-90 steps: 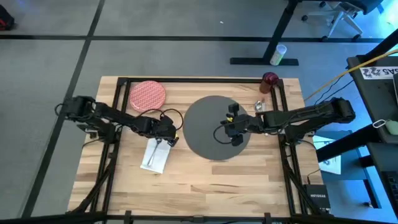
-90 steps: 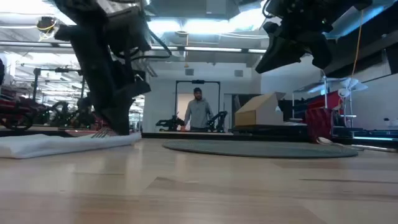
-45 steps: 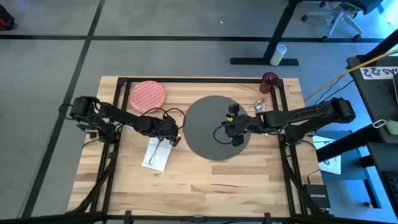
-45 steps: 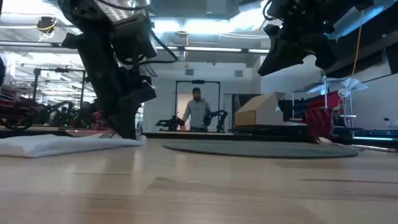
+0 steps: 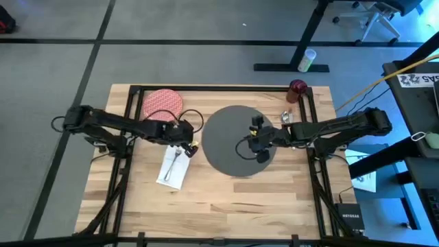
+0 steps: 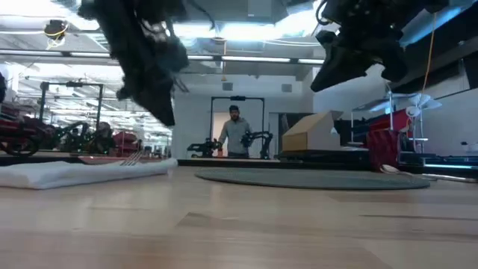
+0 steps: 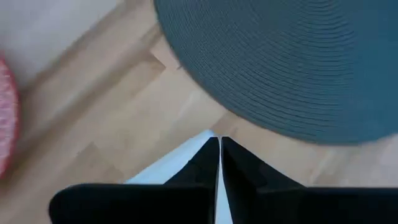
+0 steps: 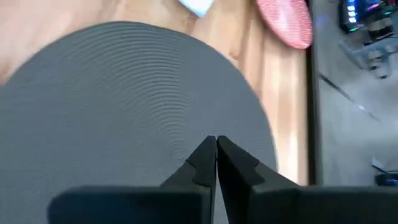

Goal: Set table place
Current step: Adjust the white table napkin

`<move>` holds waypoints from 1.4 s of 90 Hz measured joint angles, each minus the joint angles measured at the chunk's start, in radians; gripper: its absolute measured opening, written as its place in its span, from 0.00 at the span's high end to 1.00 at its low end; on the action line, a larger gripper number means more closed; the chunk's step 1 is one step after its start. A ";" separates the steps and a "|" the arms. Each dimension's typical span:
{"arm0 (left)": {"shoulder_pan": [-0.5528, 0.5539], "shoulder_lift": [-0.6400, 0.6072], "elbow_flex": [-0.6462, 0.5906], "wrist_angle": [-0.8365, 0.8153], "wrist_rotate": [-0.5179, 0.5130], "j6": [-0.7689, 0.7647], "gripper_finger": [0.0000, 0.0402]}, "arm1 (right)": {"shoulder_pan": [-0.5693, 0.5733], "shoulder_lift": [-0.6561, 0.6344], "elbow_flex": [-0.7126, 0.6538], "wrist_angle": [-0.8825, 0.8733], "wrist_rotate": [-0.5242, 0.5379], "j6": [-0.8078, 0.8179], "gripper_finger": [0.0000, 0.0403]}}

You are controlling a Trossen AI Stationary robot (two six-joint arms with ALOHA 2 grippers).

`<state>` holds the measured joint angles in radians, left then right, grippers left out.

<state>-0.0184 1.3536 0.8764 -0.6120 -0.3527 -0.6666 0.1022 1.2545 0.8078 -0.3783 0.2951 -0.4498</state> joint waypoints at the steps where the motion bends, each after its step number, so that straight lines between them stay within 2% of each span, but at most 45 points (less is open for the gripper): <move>1: -0.004 -0.006 0.004 -0.015 0.000 -0.001 1.00 | 0.002 0.000 0.000 -0.005 -0.001 0.000 1.00; 14: -0.082 -0.087 0.018 -0.186 0.000 -0.081 1.00 | 0.045 0.000 0.000 -0.074 0.010 0.001 1.00; 28: -0.216 -0.128 -0.006 -0.278 -0.008 -0.224 1.00 | 0.112 0.008 -0.043 -0.068 -0.007 0.062 1.00; 42: -0.352 -0.127 -0.024 -0.277 -0.009 -0.333 1.00 | 0.183 0.021 -0.143 0.008 -0.024 0.187 1.00; 59: -0.519 -0.126 -0.066 -0.275 -0.011 -0.566 1.00 | 0.246 0.074 -0.217 0.095 -0.006 0.313 1.00; 80: -0.712 -0.125 -0.143 -0.300 -0.009 -0.903 1.00 | 0.258 0.161 -0.215 0.222 0.017 0.323 1.00; 102: -0.810 -0.119 -0.203 -0.275 0.033 -1.080 1.00 | 0.258 0.173 -0.215 0.261 0.038 0.326 1.00; 126: -0.831 -0.085 -0.273 -0.100 0.036 -1.109 1.00 | 0.258 0.173 -0.215 0.258 0.066 0.342 1.00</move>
<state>-0.8494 1.2689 0.6032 -0.7118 -0.3167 -1.7756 0.3599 1.4277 0.5930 -0.1200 0.3609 -0.1081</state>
